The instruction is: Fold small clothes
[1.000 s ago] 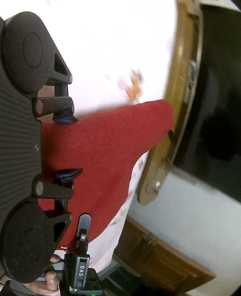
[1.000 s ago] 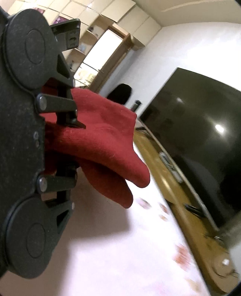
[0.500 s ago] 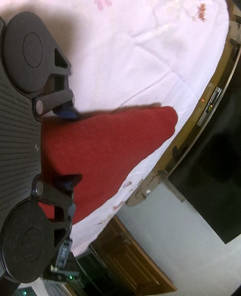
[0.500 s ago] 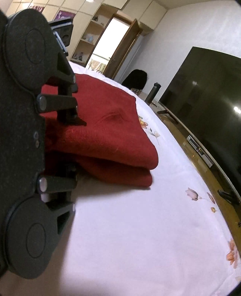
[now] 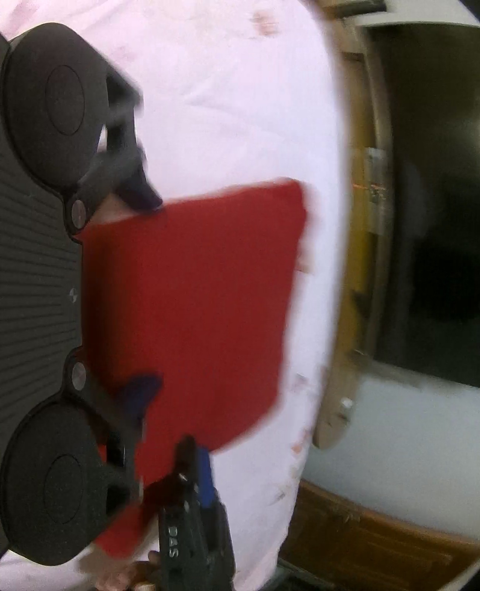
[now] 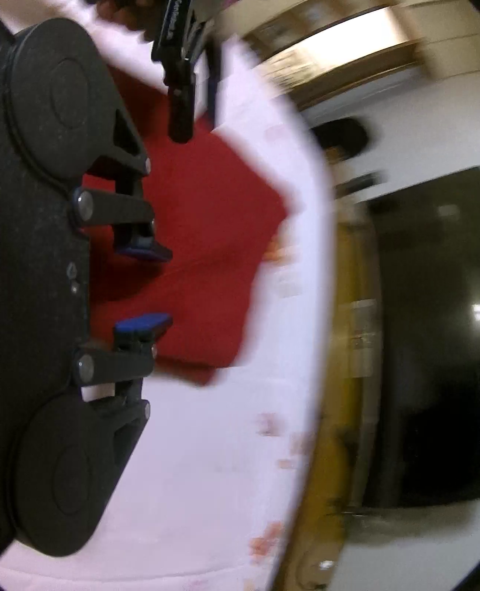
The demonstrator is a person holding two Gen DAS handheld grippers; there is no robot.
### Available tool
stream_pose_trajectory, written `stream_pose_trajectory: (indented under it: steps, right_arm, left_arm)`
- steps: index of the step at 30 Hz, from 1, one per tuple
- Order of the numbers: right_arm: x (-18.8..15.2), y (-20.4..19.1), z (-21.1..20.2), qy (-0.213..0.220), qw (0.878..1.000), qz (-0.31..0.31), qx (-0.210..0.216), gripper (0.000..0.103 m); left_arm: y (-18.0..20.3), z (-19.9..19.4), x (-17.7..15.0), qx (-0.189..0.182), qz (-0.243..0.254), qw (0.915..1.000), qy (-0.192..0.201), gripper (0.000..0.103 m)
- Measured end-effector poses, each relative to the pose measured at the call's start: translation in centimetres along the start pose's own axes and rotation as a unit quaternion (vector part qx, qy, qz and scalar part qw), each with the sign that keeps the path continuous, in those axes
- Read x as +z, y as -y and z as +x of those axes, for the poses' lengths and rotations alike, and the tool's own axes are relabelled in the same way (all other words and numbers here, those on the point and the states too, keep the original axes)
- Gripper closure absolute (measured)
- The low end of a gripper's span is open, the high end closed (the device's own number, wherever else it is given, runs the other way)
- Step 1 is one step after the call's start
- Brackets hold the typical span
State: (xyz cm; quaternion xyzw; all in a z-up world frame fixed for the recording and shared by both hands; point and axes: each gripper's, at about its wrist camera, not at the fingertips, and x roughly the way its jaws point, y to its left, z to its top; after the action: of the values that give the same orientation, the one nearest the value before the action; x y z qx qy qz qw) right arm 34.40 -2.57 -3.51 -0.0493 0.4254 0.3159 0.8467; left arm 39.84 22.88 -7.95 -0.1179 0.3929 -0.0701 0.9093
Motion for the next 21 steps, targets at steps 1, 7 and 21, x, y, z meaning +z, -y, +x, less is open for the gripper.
stream_pose_trajectory:
  steps: [1, 7, 21]
  right_arm:
    - [-0.6, 0.0, 0.4, 0.002, 1.000, -0.006, -0.006, 0.069]
    - [-0.7, -0.5, -2.4, 0.019, 0.999, -0.002, -0.031, 0.067]
    - [-8.2, -4.7, -17.1, 0.109, 0.986, 0.080, -0.099, 0.001]
  left_arm:
    - [-1.6, 0.2, -0.5, -0.028, -0.065, 0.9975, 0.002, 0.000]
    - [0.4, -4.8, -2.5, 0.022, -0.014, 0.9971, 0.071, 0.000]
    - [6.3, -18.0, -10.6, 0.086, 0.008, 0.9935, 0.075, 0.000]
